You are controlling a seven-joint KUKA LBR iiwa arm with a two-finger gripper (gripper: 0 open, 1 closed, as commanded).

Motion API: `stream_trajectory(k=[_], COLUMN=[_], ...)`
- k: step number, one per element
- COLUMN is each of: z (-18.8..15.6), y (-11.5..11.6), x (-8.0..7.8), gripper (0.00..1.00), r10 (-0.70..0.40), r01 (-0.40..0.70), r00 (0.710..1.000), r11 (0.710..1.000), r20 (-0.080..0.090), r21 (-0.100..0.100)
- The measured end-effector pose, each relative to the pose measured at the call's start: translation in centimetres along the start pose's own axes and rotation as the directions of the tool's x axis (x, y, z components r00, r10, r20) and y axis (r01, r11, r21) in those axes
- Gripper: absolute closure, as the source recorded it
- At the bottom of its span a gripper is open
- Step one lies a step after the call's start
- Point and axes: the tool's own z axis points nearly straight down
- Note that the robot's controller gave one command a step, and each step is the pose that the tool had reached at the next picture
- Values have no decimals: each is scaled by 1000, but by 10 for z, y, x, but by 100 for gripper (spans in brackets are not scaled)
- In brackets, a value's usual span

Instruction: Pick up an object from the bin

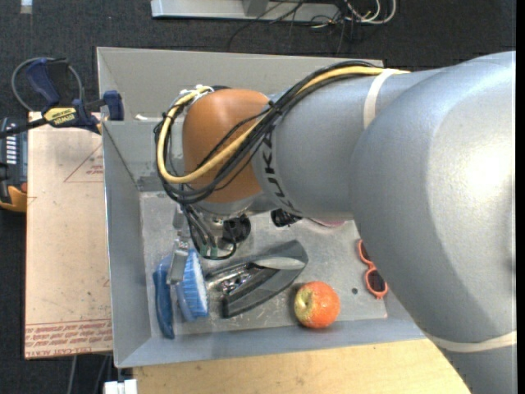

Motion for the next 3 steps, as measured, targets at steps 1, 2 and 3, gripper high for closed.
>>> stream_trajectory(k=[1, 2, 3], z=[37, 64, 62], y=[-14, 1, -14], x=[39, 18, 51], gripper=[0, 0, 100], r10=[233, -535, 236], r01=[-233, 535, -236], r00=[973, 845, 972], r11=[973, 845, 972], r20=[-5, 0, 5], r21=[-2, -5, -5])
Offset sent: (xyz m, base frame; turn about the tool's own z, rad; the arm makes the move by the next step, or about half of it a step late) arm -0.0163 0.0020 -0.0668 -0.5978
